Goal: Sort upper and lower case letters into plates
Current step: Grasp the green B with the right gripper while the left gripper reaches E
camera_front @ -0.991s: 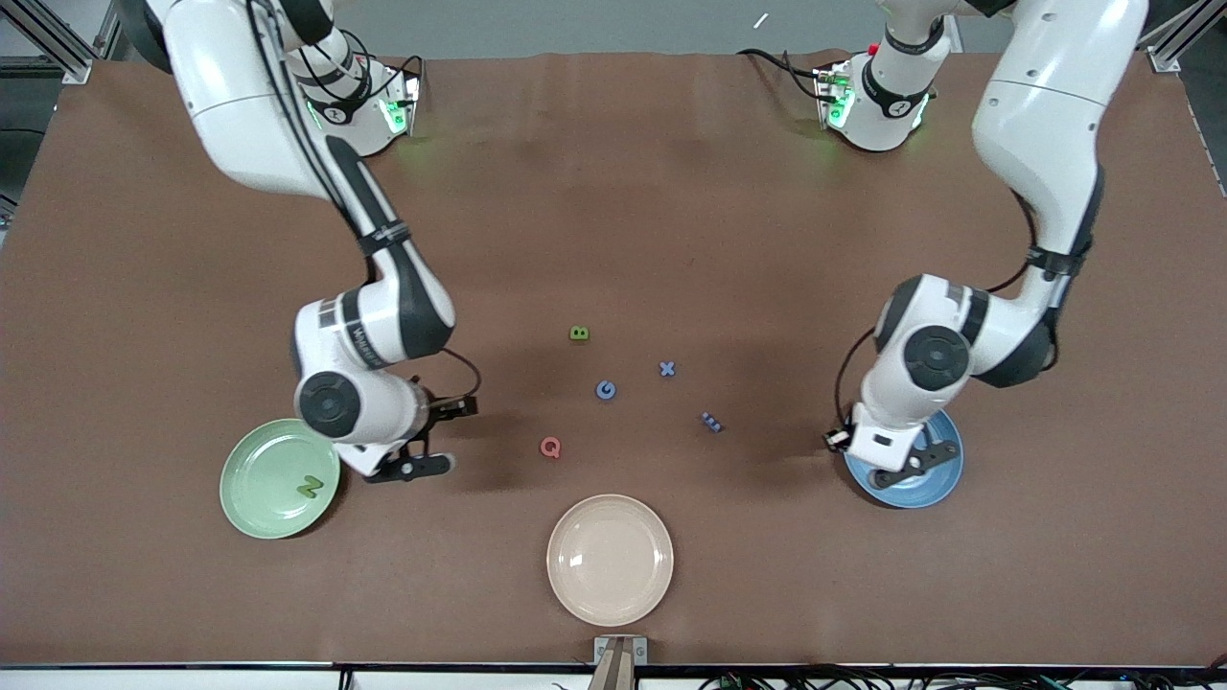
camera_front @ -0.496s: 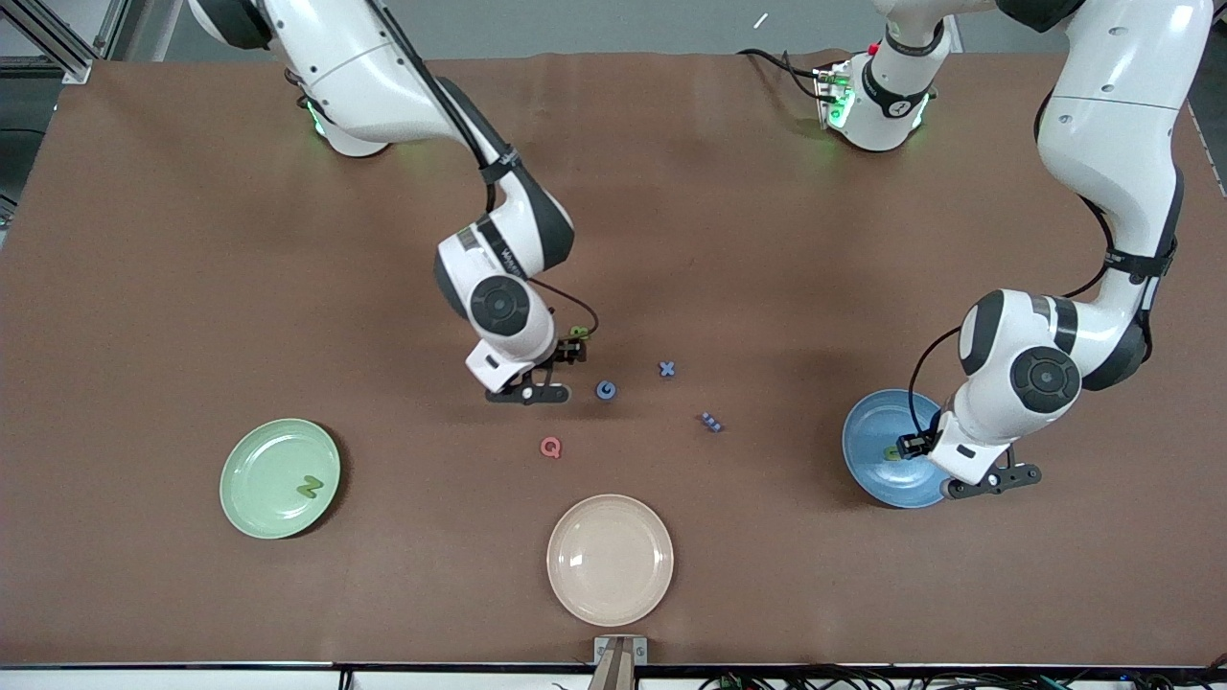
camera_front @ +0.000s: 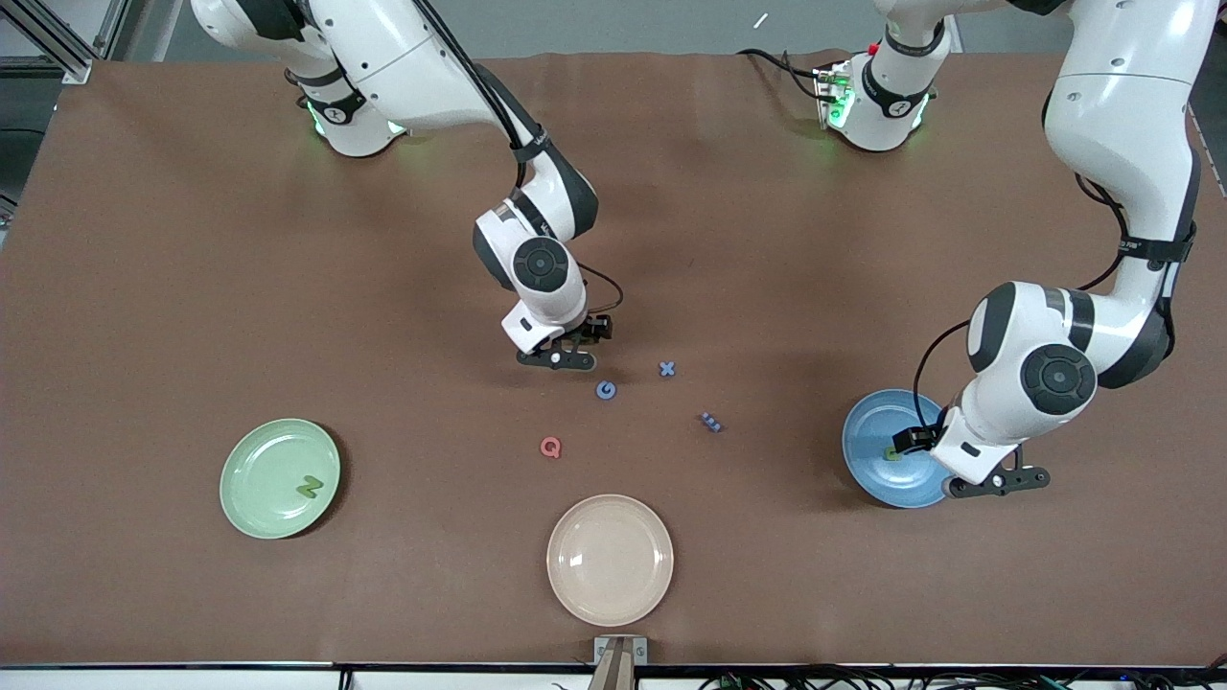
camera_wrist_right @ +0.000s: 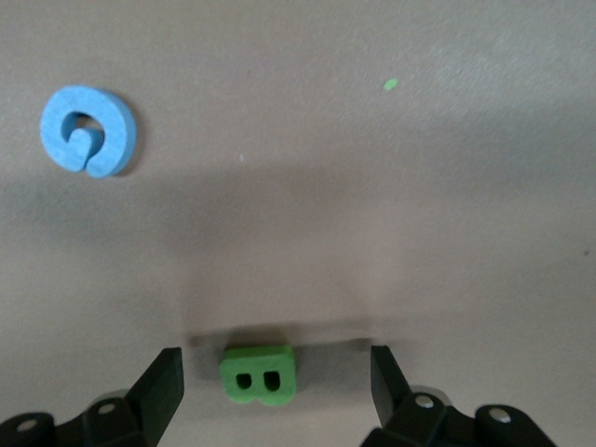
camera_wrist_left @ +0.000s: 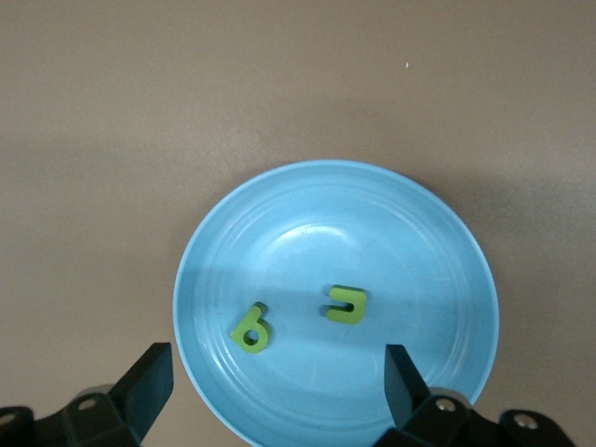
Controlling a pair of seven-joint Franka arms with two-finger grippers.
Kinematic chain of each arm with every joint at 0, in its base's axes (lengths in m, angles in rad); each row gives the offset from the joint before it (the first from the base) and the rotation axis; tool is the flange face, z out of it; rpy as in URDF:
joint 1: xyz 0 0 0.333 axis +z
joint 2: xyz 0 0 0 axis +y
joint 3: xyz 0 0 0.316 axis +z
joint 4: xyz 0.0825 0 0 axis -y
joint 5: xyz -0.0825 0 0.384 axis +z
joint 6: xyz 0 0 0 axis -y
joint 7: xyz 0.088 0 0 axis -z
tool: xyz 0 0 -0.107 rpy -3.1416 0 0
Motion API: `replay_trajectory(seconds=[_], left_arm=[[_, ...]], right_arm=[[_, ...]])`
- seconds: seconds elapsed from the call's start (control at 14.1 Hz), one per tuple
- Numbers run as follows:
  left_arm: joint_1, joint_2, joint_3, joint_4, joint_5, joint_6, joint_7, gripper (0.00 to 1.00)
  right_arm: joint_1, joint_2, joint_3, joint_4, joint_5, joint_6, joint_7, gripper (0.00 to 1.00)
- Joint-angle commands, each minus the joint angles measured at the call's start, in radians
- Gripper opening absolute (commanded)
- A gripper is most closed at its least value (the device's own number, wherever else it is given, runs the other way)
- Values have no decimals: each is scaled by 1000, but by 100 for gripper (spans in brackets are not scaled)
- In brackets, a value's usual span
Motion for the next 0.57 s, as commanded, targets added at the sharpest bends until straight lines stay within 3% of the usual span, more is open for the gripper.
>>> replay_trajectory(seconds=[0.0, 0.28, 0.5], left_arm=[[-39, 3, 3, 81, 6, -106, 5, 100], [-71, 20, 0, 119, -2, -158, -9, 100], [-185, 36, 1, 127, -3, -158, -84, 100]], right_arm=[[21, -40, -11, -44, 24, 9, 16, 84], [23, -39, -11, -44, 22, 7, 12, 61], [26, -38, -11, -45, 22, 6, 15, 38]])
